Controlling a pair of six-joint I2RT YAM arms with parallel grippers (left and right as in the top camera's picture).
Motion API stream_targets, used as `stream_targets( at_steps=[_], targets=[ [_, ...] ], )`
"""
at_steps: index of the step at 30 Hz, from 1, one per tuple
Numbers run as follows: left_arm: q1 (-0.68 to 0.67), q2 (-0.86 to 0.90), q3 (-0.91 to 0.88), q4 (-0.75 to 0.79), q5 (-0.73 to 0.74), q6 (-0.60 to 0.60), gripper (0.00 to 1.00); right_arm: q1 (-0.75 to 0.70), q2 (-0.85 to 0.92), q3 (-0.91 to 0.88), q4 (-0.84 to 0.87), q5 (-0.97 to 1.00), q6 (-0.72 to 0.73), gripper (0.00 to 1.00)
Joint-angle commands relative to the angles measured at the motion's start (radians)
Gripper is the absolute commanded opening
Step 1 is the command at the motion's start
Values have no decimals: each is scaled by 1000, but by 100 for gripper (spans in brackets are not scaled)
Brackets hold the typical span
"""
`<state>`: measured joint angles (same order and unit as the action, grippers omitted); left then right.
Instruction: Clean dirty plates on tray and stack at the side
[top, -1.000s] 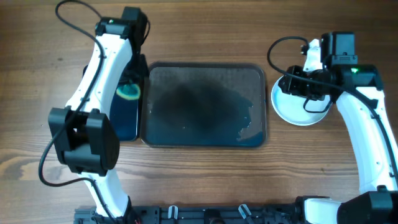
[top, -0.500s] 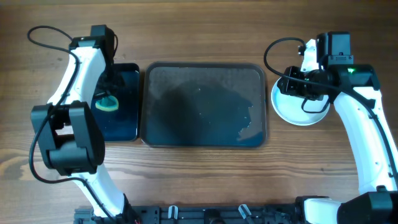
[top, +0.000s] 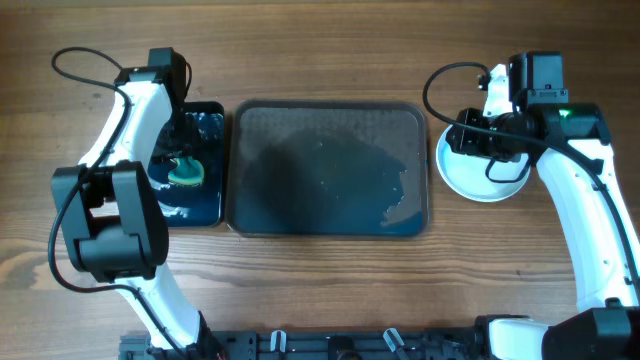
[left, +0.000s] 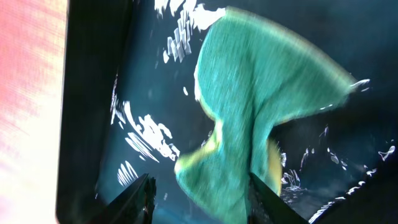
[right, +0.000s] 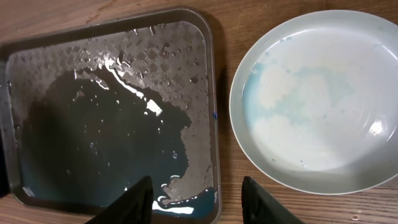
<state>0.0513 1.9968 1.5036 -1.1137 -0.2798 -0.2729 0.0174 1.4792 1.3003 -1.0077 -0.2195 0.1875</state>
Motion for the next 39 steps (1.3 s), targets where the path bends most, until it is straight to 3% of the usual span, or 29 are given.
stream_targets(
  at_steps=[1,4,6,7,8,9,15,19,21,22,30,39],
  targets=[
    [-19,-77,77,-67,31,7,42,4,9,13,-7,5,-31,47],
    [-36,-163,124,-125,112,3,41,4,7,38,-48,-76,-77,47],
    [-44,-226,127,-132,185,-13,50,4,1,66,-89,-80,-83,47],
    [-46,-247,127,-135,211,-30,67,4,-3,78,-107,-74,-84,47],
    [-49,-273,127,-145,247,-47,71,4,-11,95,-131,-63,-83,47],
    [-50,-295,127,-148,284,-57,100,4,-22,112,-153,-50,-83,47],
    [-53,-346,127,-148,313,-56,100,4,-127,230,-276,-24,-114,48],
    [-53,-345,126,-148,313,-56,100,4,-228,266,-304,-21,-117,58],
    [-53,-345,126,-148,313,-56,100,4,-285,267,-311,-21,-116,78],
    [-53,-345,126,-147,314,-56,100,4,-314,267,-311,-21,-116,100],
    [-53,-345,126,-148,313,-56,100,4,-432,266,-311,-21,-106,100],
    [-53,-345,126,-148,313,-56,100,4,-412,263,-311,10,-108,100]
  ],
)
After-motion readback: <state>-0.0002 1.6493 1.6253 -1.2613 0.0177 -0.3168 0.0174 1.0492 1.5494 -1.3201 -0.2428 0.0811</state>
